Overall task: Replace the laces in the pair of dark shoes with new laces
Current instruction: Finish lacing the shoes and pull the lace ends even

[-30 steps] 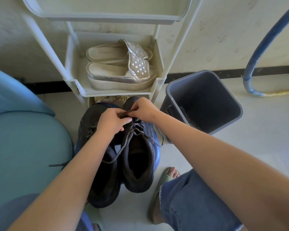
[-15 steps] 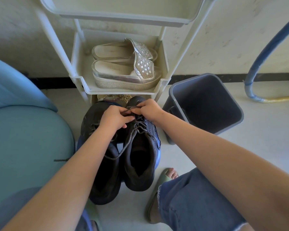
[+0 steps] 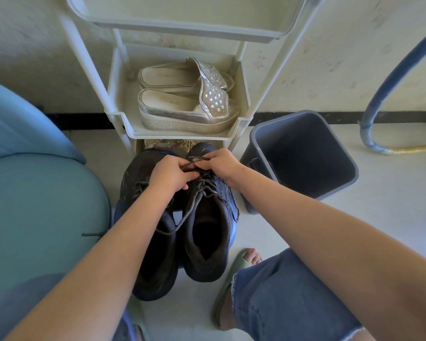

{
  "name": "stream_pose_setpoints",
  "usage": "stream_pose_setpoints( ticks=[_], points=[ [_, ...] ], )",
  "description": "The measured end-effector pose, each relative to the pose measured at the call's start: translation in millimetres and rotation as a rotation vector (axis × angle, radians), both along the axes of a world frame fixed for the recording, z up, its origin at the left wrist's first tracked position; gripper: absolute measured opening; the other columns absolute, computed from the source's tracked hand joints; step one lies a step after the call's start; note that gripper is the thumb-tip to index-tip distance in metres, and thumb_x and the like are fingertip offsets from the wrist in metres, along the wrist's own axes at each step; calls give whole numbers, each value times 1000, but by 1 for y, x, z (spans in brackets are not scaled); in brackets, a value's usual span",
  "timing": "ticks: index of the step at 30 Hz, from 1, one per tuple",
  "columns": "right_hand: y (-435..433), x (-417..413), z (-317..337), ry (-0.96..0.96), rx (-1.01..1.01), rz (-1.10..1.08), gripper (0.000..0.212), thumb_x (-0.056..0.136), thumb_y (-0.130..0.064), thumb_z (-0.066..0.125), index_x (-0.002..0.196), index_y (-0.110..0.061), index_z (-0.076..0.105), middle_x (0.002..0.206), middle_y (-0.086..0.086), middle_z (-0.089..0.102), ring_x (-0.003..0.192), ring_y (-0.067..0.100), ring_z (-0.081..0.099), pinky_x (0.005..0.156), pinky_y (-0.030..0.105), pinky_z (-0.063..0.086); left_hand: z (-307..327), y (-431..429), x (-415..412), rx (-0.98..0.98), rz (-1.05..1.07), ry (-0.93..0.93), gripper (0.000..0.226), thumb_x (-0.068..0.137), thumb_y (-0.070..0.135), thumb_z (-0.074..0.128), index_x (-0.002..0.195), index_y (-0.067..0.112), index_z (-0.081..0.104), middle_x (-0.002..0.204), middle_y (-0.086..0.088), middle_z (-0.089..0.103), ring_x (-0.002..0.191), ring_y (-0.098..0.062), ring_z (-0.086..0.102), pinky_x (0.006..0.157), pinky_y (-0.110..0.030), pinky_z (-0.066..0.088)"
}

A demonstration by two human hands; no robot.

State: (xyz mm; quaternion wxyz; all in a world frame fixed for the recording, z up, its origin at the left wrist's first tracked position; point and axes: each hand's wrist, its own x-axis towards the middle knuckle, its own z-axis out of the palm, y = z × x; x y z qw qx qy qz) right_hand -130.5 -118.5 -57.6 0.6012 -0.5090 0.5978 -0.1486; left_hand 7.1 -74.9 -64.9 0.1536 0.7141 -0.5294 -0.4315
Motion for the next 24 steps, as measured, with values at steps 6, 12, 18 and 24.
stream_pose_setpoints(
  ticks=[6, 12, 18, 24],
  points=[
    [1, 0, -1, -32, 35, -48, 17, 89, 0, 61, 103, 3, 70, 83, 9, 65, 75, 15, 57, 69, 19, 49, 0, -1, -1, -4, -6, -9, 1, 85, 28, 68, 85, 28, 69, 70, -4, 70, 45, -1, 53, 55, -20, 37],
    [2, -2, 0, -73, 35, -57, 19, 88, 0, 62, 105, 5, 69, 83, 9, 65, 69, 12, 57, 60, 12, 49, -1, -1, -2, -26, -3, 7, 3, 84, 24, 69, 84, 27, 69, 68, -1, 68, 34, 3, 51, 54, -20, 38],
    [3, -3, 1, -112, 50, -75, 23, 87, 3, 62, 109, 5, 68, 82, 6, 66, 68, 8, 57, 53, 8, 46, -2, -3, -2, -23, -7, 4, 3, 84, 25, 69, 83, 27, 68, 69, -3, 68, 32, 6, 50, 53, -20, 38],
    [-7, -10, 12, 2, -62, 59, 25, 85, -5, 68, 110, 1, 69, 80, -1, 66, 58, -5, 57, 57, 8, 42, 0, -1, -1, -14, -4, 0, 5, 88, 26, 64, 89, 24, 69, 76, -5, 71, 33, 7, 50, 53, -17, 36]
  ],
)
